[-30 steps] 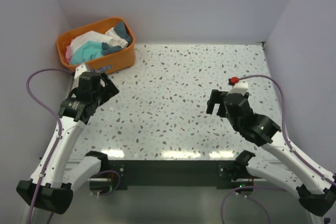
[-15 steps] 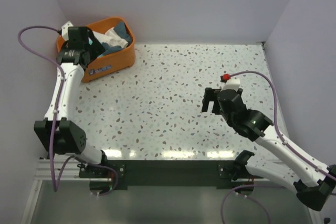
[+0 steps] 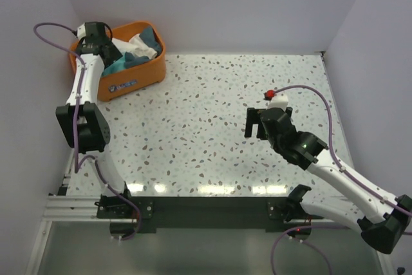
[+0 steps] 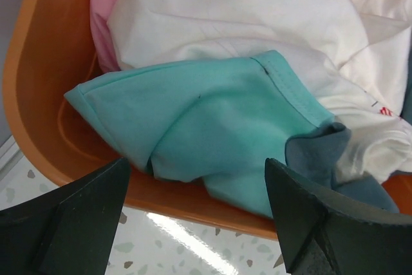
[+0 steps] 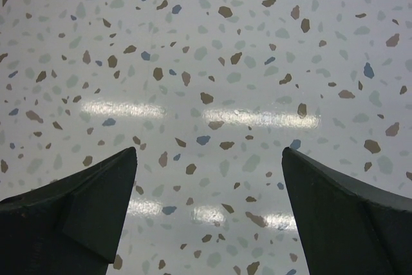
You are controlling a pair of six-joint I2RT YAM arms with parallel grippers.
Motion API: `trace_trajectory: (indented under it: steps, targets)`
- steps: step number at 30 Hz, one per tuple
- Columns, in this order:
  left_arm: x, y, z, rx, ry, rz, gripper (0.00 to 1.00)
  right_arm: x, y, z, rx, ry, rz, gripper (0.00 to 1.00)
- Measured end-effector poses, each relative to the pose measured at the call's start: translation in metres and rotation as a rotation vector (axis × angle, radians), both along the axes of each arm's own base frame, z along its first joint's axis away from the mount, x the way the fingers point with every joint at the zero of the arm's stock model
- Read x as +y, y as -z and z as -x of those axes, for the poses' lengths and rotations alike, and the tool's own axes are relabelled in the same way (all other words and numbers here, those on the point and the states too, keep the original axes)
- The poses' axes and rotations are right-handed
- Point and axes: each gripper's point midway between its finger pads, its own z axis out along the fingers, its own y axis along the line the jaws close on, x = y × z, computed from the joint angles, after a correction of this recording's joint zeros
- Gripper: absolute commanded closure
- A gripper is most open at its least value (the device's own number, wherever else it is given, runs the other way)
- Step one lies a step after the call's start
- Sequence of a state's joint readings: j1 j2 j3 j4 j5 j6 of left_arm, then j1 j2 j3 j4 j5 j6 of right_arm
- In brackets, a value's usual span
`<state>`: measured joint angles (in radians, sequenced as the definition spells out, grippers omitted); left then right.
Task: Fold and stack the t-shirts
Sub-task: Grab the tshirt from the pile
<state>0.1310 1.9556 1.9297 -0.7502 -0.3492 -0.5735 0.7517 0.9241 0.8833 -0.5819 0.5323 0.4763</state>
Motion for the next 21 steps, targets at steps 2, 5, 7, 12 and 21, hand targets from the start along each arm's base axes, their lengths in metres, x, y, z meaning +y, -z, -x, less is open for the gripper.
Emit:
trace_trajectory:
  steps: [2, 5, 7, 12, 21]
  targets:
    - [0.003, 0.010, -0.002, 0.021, 0.002, -0.003, 0.10, 0.000, 0.000, 0.000, -0.001, -0.003, 0.004, 0.01]
    - [0.006, 0.026, -0.008, 0.050, 0.005, -0.003, 0.19, -0.001, 0.000, 0.000, -0.002, -0.007, 0.011, 0.01]
    - [0.007, 0.034, -0.014, 0.059, 0.004, -0.002, 0.30, -0.001, 0.000, 0.000, -0.002, -0.008, 0.013, 0.01]
    - [0.013, 0.045, -0.030, 0.074, 0.005, -0.004, 0.77, -0.001, 0.000, 0.000, -0.002, -0.009, 0.014, 0.01]
    - [0.009, -0.013, -0.027, -0.025, 0.027, -0.007, 1.00, 0.000, 0.000, 0.000, 0.000, -0.014, 0.016, 0.01]
